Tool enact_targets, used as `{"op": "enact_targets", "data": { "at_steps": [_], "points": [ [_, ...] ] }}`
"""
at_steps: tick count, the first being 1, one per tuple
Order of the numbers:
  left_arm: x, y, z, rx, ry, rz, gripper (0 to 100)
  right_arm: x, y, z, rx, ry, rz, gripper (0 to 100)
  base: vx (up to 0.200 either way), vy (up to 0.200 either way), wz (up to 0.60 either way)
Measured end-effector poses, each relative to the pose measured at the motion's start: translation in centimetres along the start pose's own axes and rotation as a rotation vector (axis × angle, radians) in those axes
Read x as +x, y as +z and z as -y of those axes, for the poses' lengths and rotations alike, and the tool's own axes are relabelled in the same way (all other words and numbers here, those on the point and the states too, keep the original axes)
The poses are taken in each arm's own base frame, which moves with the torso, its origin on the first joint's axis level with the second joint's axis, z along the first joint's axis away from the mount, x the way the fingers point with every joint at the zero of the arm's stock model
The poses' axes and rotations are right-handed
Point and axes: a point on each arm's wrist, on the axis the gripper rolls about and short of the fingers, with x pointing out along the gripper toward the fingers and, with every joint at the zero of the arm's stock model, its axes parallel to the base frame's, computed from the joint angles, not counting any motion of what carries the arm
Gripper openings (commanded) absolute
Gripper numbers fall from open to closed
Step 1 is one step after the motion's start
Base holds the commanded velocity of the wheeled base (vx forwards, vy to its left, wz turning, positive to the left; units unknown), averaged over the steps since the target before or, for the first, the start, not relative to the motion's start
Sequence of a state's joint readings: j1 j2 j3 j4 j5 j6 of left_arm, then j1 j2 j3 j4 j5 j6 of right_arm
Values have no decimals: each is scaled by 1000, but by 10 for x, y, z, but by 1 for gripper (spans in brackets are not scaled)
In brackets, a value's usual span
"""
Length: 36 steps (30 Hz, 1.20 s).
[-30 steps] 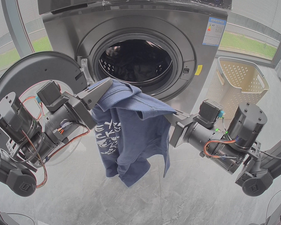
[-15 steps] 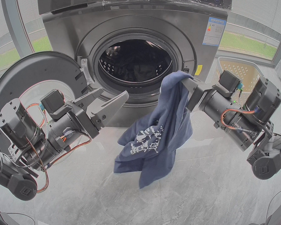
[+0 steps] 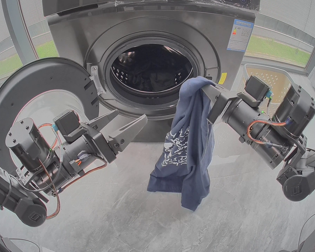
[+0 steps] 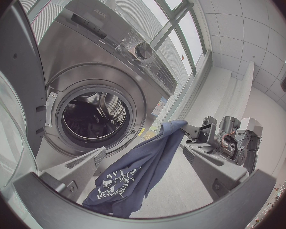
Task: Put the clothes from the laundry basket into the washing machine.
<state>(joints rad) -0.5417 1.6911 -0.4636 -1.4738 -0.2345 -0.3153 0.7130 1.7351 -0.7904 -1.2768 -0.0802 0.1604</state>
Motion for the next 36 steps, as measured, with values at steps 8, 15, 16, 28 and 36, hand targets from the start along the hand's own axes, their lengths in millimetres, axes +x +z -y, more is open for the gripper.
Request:
{"op": "enact_targets", "data": {
  "at_steps": [8,15,16,28,36],
  "points": [
    [4,-9,-10,4,29,-28,100,-15,-6,-5,2,25,-49,0,0,0,0],
    [16,-29,-28,21,75,-81,100,-29,1,-8,6,62,-61,0,0,0,0],
    [18,-33,-33,23,84,-90,100,-31,2,-9,8,73,-61,0,0,0,0],
    [45,-77,-66,16,135,-168,100,-38,15,-25,32,167,-28,0,0,0,0],
    [68,-93,-78,32,132,-173,100,-37,14,-31,41,192,-30,0,0,0,0]
  ]
}}
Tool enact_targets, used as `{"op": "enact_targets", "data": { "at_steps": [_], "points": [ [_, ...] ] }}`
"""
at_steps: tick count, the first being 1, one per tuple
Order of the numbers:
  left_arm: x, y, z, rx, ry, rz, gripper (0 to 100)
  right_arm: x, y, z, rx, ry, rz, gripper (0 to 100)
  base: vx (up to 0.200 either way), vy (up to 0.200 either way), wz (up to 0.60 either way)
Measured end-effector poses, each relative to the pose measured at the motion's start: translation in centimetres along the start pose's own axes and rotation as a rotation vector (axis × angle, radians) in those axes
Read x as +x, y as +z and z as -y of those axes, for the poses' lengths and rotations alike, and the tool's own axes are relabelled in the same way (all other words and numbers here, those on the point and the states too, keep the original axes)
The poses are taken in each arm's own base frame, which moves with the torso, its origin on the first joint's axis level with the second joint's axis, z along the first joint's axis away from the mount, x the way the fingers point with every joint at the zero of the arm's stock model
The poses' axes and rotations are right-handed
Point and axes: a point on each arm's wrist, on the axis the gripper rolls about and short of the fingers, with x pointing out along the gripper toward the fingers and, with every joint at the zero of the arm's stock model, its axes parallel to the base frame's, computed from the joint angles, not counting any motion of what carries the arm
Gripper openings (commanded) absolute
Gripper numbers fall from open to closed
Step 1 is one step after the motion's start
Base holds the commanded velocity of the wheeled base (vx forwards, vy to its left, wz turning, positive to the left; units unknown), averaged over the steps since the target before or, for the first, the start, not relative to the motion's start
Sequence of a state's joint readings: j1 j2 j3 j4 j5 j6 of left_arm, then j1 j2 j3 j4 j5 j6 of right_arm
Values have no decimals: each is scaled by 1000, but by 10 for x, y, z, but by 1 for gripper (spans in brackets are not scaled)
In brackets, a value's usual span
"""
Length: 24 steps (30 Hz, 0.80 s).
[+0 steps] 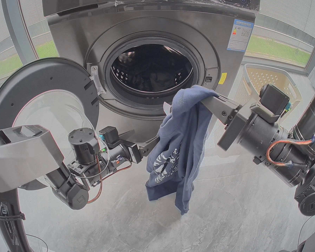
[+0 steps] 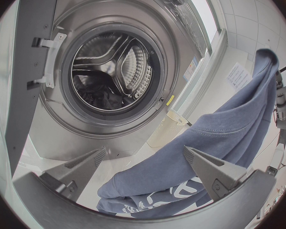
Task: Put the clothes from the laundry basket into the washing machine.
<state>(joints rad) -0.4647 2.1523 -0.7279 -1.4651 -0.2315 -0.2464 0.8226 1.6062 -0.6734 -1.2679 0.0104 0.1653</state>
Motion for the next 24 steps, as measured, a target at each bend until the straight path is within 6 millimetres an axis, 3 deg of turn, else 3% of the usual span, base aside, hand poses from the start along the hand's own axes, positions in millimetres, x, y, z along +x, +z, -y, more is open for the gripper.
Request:
{"op": "enact_targets", "data": {
  "at_steps": [5,12,24],
  "points": [
    [5,-9,3,-3,-12,-22,100,3,-2,1,-1,-5,-8,0,0,0,0],
    [-9,-26,29,3,-68,-106,100,22,5,16,-20,-34,30,0,0,0,0],
    [-6,-29,43,17,-111,-107,100,37,-1,22,-22,-44,15,0,0,0,0]
  ]
}}
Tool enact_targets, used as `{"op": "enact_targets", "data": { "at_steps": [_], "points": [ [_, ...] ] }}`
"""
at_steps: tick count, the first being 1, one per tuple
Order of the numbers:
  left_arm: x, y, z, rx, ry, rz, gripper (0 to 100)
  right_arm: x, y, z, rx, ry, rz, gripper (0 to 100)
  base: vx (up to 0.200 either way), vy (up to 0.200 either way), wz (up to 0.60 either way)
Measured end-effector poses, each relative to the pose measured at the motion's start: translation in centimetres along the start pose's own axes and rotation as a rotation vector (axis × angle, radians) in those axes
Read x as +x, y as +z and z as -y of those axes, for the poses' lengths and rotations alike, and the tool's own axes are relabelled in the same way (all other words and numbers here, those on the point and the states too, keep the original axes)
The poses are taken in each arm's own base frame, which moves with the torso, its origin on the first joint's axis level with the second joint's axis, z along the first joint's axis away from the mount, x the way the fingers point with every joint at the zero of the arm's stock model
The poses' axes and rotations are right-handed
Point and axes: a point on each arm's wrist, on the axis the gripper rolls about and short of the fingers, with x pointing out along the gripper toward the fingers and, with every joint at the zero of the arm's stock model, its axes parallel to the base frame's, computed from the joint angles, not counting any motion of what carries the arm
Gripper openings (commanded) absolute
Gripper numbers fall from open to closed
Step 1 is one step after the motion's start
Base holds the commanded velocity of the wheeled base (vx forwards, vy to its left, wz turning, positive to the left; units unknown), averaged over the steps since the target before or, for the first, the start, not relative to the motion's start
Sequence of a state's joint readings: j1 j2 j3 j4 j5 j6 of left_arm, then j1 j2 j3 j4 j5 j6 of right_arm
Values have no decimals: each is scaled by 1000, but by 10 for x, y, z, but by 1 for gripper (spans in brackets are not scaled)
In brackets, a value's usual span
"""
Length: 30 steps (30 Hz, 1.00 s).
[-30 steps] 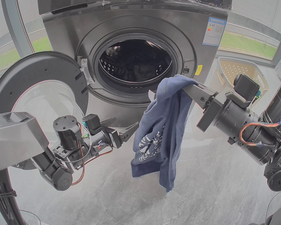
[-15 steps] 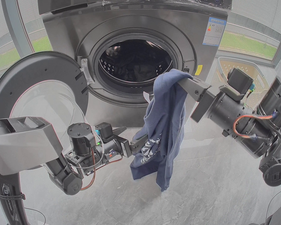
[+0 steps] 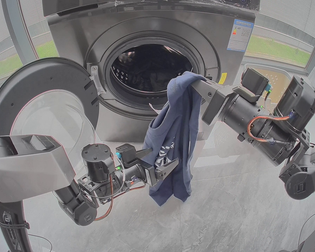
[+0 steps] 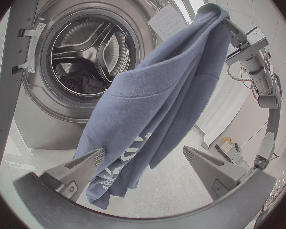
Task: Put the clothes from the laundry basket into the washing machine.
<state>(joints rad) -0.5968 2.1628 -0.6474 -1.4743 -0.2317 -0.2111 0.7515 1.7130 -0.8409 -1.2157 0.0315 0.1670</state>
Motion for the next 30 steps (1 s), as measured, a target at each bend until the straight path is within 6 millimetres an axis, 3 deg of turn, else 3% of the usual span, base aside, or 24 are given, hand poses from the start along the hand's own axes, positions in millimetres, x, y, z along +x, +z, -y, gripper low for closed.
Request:
{"op": "enact_targets", "data": {
  "at_steps": [11,30],
  "points": [
    [-4,-3,-1,2,20,7,100,2,1,6,-8,-8,5,0,0,0,0],
    [-14,21,-54,23,156,116,100,0,0,8,-10,-5,-6,0,0,0,0]
  ]
}}
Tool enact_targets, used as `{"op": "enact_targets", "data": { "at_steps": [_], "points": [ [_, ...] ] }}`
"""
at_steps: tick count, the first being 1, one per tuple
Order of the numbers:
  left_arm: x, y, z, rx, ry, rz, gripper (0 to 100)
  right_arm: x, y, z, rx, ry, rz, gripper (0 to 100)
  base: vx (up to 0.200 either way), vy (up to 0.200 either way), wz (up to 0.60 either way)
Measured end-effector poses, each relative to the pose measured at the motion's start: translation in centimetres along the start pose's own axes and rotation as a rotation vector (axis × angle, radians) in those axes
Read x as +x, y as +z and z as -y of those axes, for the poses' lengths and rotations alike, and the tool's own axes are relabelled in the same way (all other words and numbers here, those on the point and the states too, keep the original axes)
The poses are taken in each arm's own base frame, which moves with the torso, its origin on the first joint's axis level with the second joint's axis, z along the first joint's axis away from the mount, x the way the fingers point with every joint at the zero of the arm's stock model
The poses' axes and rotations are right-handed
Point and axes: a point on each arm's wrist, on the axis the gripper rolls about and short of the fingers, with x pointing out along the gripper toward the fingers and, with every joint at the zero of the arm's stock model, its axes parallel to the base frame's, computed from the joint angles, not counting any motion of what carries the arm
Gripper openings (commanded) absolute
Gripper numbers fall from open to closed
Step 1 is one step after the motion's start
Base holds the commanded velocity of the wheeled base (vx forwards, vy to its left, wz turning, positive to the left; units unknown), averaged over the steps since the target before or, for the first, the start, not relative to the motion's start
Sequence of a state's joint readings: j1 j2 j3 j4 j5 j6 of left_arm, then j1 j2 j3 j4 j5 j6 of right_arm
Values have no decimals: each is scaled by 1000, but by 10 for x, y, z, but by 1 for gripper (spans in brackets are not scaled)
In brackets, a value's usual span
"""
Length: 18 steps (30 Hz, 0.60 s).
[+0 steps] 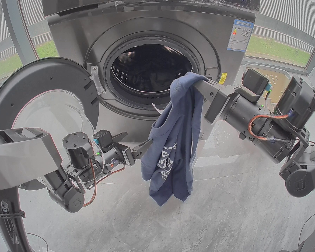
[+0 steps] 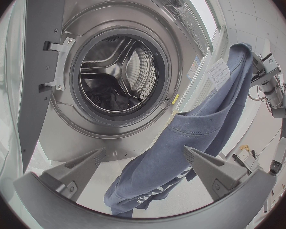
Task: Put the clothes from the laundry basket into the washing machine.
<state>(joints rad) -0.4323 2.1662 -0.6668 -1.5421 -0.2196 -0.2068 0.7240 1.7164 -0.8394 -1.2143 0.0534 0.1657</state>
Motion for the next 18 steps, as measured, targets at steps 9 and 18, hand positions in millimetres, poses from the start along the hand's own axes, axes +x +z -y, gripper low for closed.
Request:
{"op": "enact_targets", "data": {
  "at_steps": [9,18],
  "points": [
    [12,-12,7,-3,-74,-24,100,2,1,-3,2,9,6,0,0,0,0],
    [15,-18,22,-4,-144,-42,100,2,1,-1,1,3,5,0,0,0,0]
  ]
}}
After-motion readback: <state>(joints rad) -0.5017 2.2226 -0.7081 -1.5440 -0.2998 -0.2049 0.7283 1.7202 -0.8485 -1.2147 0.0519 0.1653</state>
